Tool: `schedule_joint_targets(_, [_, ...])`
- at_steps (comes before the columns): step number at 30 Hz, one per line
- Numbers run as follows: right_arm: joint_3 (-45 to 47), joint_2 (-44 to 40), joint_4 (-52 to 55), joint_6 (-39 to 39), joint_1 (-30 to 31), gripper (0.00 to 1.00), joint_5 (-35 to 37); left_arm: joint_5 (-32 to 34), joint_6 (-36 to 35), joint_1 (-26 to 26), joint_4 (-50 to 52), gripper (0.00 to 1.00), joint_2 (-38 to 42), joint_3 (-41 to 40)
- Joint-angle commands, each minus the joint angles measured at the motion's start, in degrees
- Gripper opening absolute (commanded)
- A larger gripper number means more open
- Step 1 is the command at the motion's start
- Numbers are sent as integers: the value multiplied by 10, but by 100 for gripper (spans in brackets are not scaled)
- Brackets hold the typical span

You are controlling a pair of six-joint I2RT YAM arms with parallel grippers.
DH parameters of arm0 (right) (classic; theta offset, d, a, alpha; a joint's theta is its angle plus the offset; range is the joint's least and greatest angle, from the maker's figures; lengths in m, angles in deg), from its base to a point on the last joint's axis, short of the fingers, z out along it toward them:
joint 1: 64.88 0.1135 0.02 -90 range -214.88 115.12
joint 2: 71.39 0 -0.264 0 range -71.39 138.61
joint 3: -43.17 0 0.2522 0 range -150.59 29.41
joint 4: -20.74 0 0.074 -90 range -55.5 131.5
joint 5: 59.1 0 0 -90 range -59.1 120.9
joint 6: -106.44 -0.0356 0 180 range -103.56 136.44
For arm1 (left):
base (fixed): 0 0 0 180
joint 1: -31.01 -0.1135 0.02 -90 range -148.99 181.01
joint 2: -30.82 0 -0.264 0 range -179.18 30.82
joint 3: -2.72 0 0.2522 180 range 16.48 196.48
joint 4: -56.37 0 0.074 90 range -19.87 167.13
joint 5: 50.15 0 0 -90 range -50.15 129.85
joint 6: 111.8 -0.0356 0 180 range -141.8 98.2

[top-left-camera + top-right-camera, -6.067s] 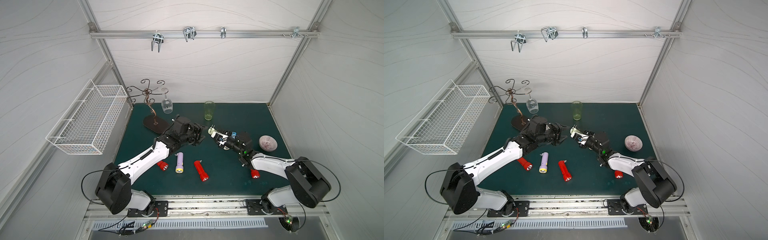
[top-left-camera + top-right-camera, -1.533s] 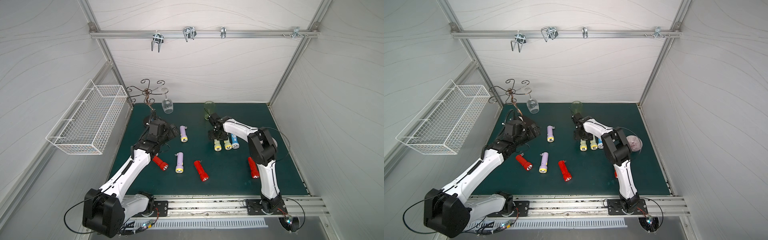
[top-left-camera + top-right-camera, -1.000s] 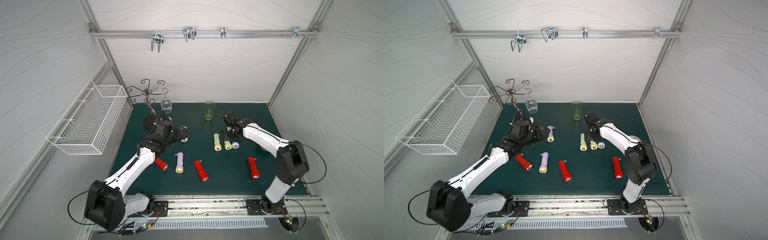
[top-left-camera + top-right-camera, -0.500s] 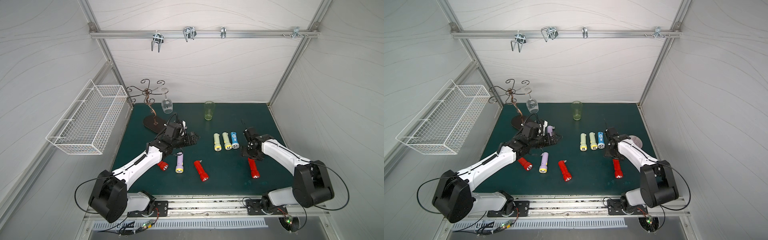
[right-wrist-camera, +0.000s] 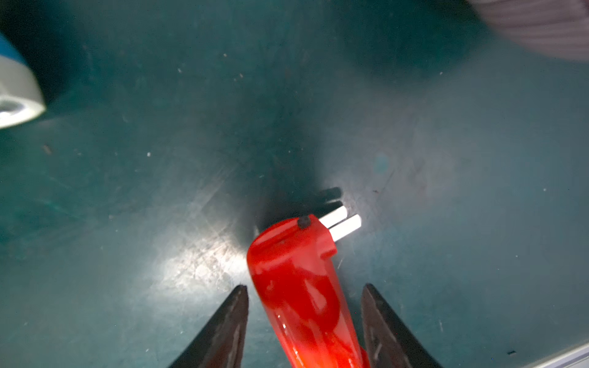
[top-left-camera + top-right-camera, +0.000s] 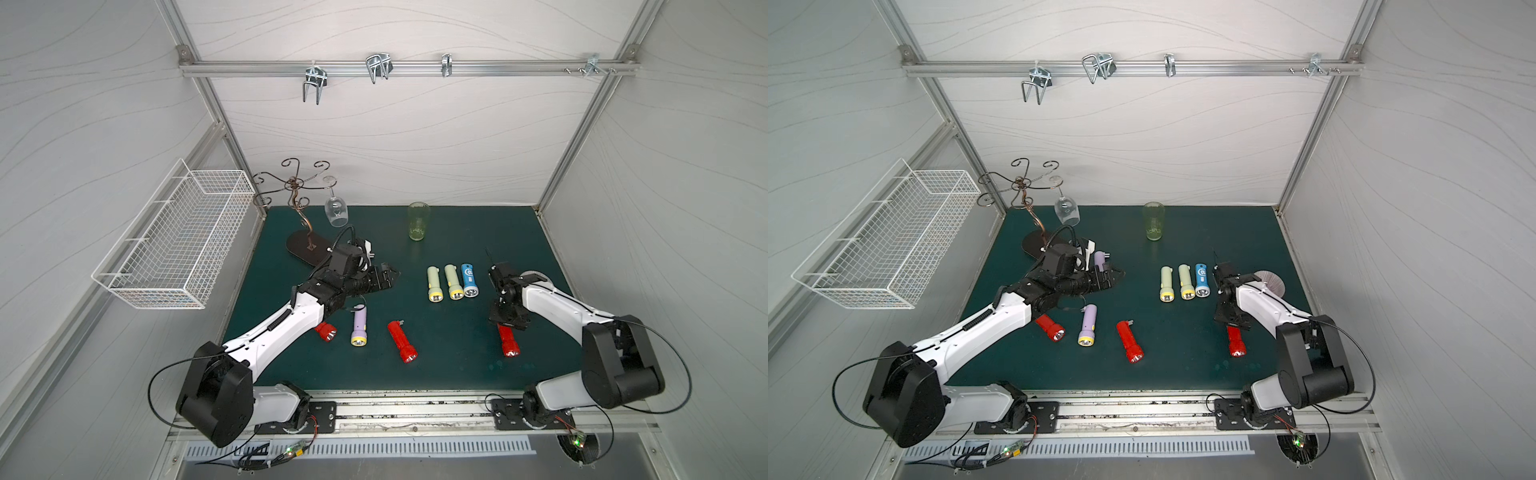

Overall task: Close the plug at the bottom of the flashlight
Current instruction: Pick up the flashlight from the center of the board.

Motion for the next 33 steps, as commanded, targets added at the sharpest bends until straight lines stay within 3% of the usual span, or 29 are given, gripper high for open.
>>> schedule_joint_targets(1, [-18,29,13,-3,-3,54,-1,1,-3,1,-30,95,14,8])
schedule_joint_targets(9, [-24,40,11,11,-1,39,-10,-6,4,1,-34,95,23,7])
schedule_joint_targets(21, [-78,60,7,-21,128,40,-52,-6,8,1,-37,95,26,4])
schedule_joint_targets(29, [-71,83,-4,-23,133,45,-68,-6,9,1,-38,95,28,3])
schedule_joint_targets(33, [-65,86,1,-27,134,53,-67,-6,10,1,-38,95,26,3])
